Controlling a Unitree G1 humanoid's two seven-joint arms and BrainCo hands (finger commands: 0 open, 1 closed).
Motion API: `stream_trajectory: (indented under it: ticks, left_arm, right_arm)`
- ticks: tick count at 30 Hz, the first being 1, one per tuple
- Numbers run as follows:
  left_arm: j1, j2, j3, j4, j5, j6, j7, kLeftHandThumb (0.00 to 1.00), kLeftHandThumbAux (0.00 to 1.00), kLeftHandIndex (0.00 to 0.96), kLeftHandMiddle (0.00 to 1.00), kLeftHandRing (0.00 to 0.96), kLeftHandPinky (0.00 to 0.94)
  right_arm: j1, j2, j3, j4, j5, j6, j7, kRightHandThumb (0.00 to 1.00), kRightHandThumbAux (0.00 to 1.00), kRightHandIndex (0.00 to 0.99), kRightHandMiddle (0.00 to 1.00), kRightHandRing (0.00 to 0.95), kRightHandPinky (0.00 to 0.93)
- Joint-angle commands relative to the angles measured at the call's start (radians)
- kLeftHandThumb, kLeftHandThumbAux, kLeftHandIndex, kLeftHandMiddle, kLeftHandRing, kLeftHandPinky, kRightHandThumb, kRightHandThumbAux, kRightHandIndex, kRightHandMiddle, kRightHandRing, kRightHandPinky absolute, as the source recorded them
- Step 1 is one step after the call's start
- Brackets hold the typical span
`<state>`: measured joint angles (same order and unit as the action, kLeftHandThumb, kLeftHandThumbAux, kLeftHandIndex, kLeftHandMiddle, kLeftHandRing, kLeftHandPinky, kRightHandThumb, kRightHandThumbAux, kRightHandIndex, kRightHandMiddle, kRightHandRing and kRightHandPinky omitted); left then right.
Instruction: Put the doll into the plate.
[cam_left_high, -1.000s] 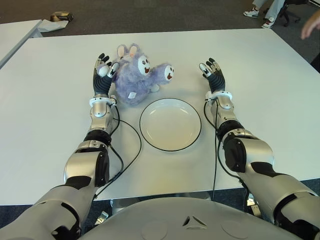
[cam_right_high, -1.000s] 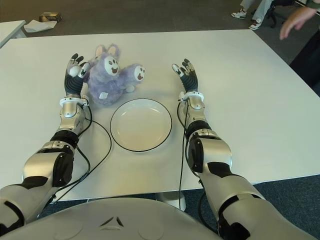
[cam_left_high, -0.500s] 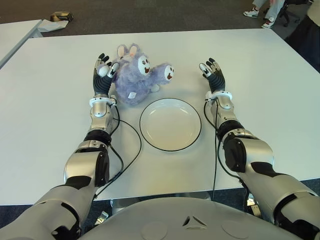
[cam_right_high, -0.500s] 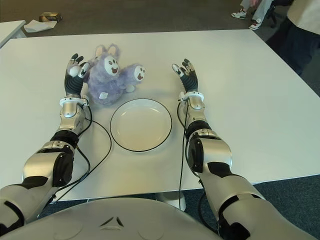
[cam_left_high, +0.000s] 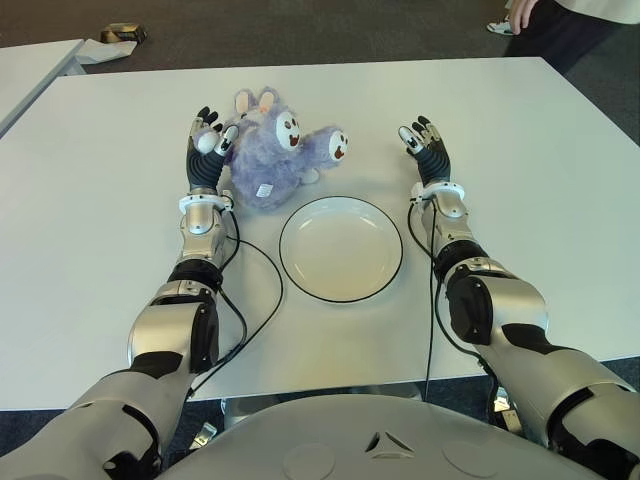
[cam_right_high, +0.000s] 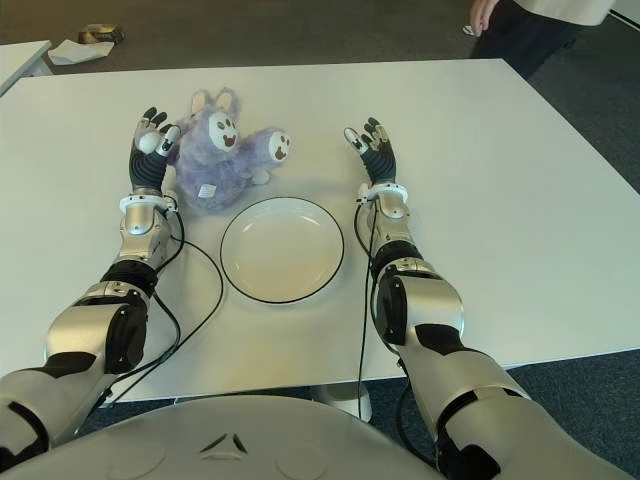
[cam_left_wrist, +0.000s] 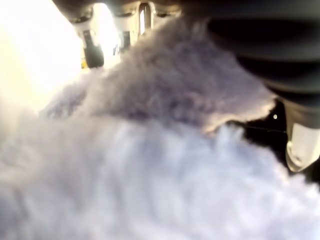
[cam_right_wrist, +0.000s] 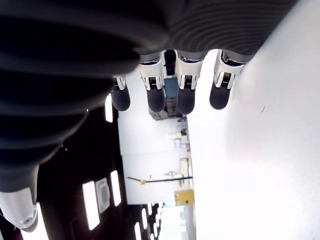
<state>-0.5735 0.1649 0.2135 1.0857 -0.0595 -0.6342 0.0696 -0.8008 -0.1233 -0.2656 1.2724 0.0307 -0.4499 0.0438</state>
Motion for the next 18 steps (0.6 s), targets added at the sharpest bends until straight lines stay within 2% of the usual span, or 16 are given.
stream_trajectory:
  ticks: [1,7,18]
  left_arm:
    - [0.083,-0.022,-0.011,0.062,0.016,0.012,0.007,0.0,0.491,0.0,0.11,0.11,0.103]
    - [0.083,-0.02,-0.011,0.065,0.017,0.012,0.005,0.0,0.485,0.0,0.11,0.113,0.127]
    - [0.082,-0.012,-0.01,0.072,0.016,0.01,-0.002,0.0,0.485,0.0,0.113,0.114,0.109]
  right_arm:
    - [0.073,0.02,-0.005,0.055,0.004,0.043,0.001,0.092,0.576,0.026,0.054,0.055,0.078]
    - [0.073,0.023,-0.005,0.055,0.004,0.044,-0.001,0.099,0.572,0.027,0.056,0.057,0.079]
    - [0.073,0.027,-0.004,0.056,0.003,0.044,-0.006,0.104,0.56,0.026,0.059,0.057,0.074]
